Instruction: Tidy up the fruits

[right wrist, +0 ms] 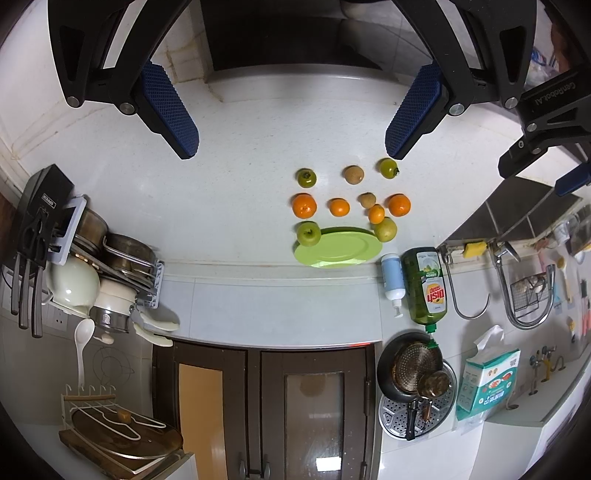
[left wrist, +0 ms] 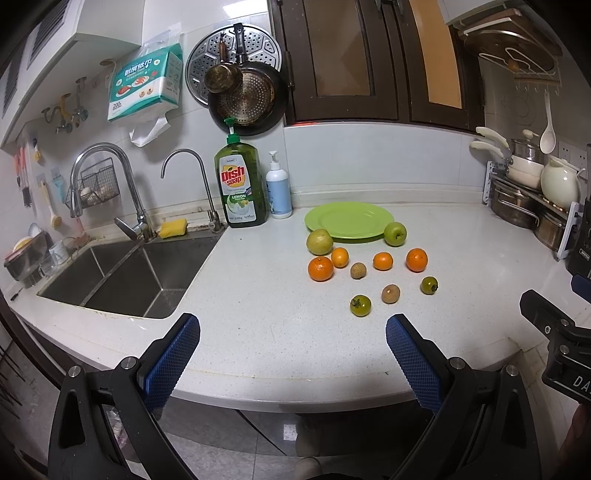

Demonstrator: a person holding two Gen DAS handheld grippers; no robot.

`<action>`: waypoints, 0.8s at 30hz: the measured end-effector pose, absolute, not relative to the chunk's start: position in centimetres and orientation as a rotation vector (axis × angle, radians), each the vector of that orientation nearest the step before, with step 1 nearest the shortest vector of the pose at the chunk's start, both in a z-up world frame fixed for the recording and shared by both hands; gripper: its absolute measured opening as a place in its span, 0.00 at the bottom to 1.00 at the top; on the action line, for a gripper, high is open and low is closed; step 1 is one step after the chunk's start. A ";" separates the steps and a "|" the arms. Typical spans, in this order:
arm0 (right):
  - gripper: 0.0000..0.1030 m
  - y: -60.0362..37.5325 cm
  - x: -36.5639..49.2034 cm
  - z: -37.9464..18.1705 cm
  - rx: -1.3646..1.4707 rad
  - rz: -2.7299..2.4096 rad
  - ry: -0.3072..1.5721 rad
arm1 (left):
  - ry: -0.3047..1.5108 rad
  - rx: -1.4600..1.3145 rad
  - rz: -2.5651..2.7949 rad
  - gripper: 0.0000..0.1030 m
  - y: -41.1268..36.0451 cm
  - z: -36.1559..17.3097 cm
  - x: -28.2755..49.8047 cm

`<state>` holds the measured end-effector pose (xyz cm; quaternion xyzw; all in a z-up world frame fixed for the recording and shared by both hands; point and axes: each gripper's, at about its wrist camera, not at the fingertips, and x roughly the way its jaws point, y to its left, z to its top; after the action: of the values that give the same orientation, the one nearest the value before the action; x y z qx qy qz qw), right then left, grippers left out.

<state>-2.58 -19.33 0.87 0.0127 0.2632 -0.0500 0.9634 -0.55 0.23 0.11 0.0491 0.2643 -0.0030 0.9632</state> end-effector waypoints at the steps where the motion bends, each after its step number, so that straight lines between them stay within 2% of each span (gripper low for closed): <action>1: 0.99 -19.3 -2.6 0.9 0.025 -0.101 0.532 | 0.535 0.100 -0.004 1.00 0.1 0.1 -0.5; 24: 0.99 -19.7 -2.3 0.7 0.027 -0.098 0.536 | 0.534 0.117 0.000 1.00 -0.7 0.2 0.0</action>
<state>-2.35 -19.71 0.68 0.0132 0.2646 -0.0486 0.9631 0.03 -0.71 0.23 0.0577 0.2638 -0.0001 0.9628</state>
